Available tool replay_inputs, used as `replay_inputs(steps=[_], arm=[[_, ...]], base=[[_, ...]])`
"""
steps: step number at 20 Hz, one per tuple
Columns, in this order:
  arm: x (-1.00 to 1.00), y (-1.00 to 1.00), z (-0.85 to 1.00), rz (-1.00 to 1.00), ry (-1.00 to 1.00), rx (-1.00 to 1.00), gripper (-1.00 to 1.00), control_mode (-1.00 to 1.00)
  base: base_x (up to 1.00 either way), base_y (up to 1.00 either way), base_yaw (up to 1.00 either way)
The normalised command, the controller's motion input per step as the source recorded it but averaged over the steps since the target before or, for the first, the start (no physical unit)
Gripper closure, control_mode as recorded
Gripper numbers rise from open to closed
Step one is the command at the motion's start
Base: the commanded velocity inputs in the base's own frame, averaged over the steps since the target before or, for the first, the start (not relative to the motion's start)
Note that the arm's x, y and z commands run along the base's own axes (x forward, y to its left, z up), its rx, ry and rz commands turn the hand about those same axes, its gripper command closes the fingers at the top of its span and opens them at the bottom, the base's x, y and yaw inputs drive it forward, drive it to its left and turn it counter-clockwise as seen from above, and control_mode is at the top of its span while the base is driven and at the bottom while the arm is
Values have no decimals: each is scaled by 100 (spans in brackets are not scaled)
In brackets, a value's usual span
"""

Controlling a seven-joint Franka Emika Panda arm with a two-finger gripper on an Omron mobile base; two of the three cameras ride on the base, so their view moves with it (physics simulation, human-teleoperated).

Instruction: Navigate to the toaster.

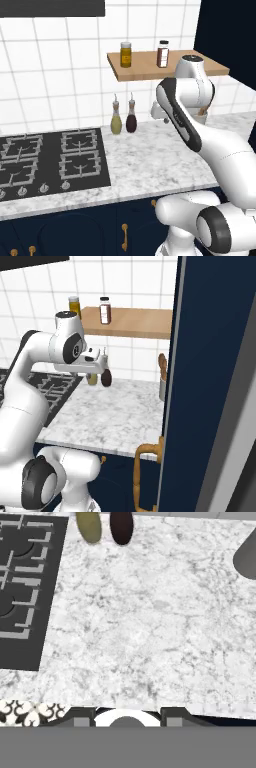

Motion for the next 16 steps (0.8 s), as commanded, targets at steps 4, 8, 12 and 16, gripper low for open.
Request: replay_inputs(steps=[4,8,12,16], arm=[[-34,0,-5,0,0,0,-100,-100],[-54,-1,-27,0,0,0,-100,-100],[-50,1,-50,0,0,-3,-100,-100],[-35,21,-51,2,0,-6,-100,100]], base=[[0,0,0],[0,0,0],[0,0,0],[-9,11,2]])
